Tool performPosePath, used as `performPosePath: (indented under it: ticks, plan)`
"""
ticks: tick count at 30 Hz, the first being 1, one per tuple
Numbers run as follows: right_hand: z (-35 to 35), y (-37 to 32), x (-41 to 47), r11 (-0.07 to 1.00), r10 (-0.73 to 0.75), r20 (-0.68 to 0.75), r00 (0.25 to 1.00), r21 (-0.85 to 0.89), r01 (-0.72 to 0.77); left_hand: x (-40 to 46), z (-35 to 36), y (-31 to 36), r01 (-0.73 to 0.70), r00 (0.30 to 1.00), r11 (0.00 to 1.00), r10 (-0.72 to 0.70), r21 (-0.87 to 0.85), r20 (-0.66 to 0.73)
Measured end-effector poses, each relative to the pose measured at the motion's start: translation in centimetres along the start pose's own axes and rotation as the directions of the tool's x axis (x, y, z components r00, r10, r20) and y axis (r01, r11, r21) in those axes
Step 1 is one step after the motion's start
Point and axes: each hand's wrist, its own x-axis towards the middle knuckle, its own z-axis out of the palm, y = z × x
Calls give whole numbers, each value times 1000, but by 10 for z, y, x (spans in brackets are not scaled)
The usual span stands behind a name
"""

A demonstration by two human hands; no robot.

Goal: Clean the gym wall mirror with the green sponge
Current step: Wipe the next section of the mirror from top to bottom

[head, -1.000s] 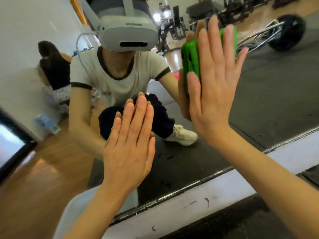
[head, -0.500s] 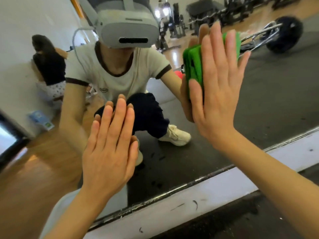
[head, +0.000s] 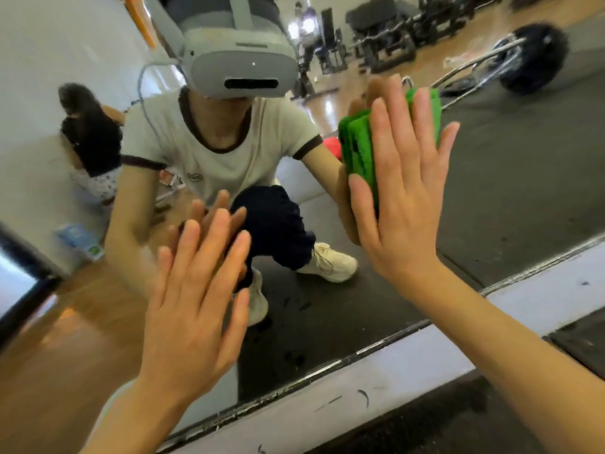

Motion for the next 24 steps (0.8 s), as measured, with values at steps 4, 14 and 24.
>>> performPosePath:
  ticks: [4,14,24]
  plan:
    - [-7,16,-84,997,-23,115,993,-64,30,37,12,31,-45,998,998,46,-33,45]
    - [-20,39,-21,999,40,62,997,-2,-39,66,39,54,-118,989,981,102,157,104]
    - [-24,31,-125,931,365,108,925,-50,-362,65,41,57,-96,993,979,82,182,82]
